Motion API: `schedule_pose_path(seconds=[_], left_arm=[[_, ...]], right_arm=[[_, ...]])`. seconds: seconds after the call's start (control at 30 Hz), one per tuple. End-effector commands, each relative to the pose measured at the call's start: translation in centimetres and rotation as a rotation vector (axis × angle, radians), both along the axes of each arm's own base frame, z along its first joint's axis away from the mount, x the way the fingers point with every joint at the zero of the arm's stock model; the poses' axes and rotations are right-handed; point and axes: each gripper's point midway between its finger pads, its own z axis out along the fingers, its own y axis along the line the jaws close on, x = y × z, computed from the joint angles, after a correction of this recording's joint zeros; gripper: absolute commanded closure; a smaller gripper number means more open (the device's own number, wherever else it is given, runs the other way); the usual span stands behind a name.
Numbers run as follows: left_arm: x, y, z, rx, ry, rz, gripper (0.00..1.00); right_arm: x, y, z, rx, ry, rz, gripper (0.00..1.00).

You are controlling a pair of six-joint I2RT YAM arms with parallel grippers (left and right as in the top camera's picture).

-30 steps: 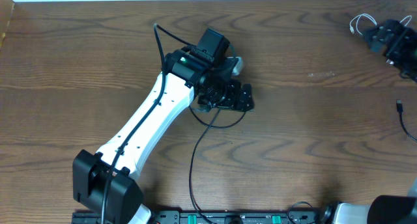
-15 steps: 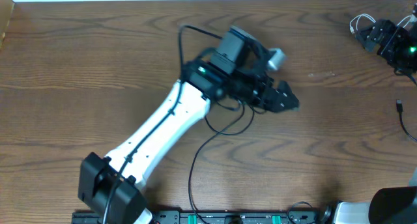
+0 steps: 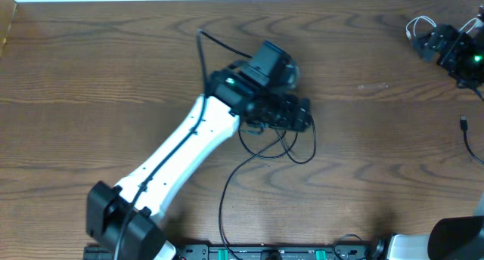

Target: Untangle cables

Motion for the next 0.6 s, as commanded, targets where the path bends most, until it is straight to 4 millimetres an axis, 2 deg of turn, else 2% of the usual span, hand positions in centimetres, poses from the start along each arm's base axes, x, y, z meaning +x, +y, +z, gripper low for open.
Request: schedule_pose_path(seconds=[0.0, 0.13, 0.33, 0.47, 0.57], left_arm=[[1.7, 2.6, 3.6, -0.005, -0.115, 0.061, 0.11], [3.2, 7.1, 4.7, 0.065, -0.17, 0.18, 0.11], [5.8, 16.4, 5.9, 0.17, -0.213, 0.439, 0.11], [7.4, 23.7, 5.7, 0.237, -0.203, 0.641, 0.11], [7.9, 28.0, 5.3, 0.261, -0.178, 0.757, 0.11]], right_arm=[[0.5, 1.8, -1.4, 0.007, 0.036, 0.059, 0.01], [1.2, 5.3, -3.1, 0.026, 0.075, 0.155, 0.01], [1.3, 13.1, -6.0, 0.006, 0.139, 0.381, 0.04], [-0.2, 19.2, -7.4, 0.0, 0.186, 0.529, 0.07], [-2.0, 22.9, -7.7, -0.014, 0.212, 0.62, 0.07]])
